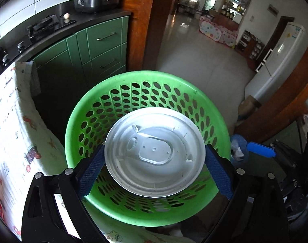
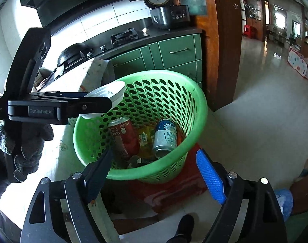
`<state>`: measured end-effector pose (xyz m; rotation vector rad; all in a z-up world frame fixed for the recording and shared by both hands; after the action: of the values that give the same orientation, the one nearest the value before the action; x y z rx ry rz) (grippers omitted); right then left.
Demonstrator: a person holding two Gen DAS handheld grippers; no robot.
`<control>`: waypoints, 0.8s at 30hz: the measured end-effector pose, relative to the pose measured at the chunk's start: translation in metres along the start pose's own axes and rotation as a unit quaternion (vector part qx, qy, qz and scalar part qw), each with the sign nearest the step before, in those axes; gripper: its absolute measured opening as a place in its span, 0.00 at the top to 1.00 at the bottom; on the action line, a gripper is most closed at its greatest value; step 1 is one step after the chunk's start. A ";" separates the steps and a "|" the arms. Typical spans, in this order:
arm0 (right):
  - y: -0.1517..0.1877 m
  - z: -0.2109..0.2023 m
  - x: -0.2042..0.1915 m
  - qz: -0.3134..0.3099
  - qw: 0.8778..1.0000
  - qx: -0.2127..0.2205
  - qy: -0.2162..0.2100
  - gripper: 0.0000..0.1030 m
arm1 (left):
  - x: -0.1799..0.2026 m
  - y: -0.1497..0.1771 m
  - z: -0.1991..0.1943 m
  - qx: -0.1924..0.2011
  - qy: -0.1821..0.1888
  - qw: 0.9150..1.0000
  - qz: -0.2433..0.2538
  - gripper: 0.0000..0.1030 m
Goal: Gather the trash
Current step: 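Open the right tool over the basket while the left tool drops the lid in, then move both tools back over the table toward the bottle and red cup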
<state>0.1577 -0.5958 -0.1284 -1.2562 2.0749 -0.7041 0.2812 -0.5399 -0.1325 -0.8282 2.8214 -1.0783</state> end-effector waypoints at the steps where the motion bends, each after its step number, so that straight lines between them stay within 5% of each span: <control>1: 0.000 -0.001 0.000 0.000 1.000 0.000 0.001 0.20 | 0.001 0.000 -0.002 0.001 0.006 1.000 -0.002 0.09; 9: -0.003 -0.015 -0.012 -0.005 1.000 0.014 0.004 0.16 | 0.005 0.000 -0.034 0.030 0.032 0.999 -0.008 0.06; 24: -0.014 -0.049 -0.073 -0.032 0.998 0.044 -0.025 0.15 | -0.040 0.037 -0.131 0.092 -0.022 0.995 -0.029 0.06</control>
<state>0.1568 -0.5293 -0.0694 -1.2834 1.9499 -0.7754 0.2729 -0.4165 -0.0625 -0.9087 2.6286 -1.2864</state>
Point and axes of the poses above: each gripper's, at about its wrist camera, not at the fingertips, and z roughly the way its jaws point, x to its right, y to its underside, the point moved 10 cm from there along z, roughly the way its jaws point, and after that the axes turned 5 degrees about x, right-handed, at the moved point
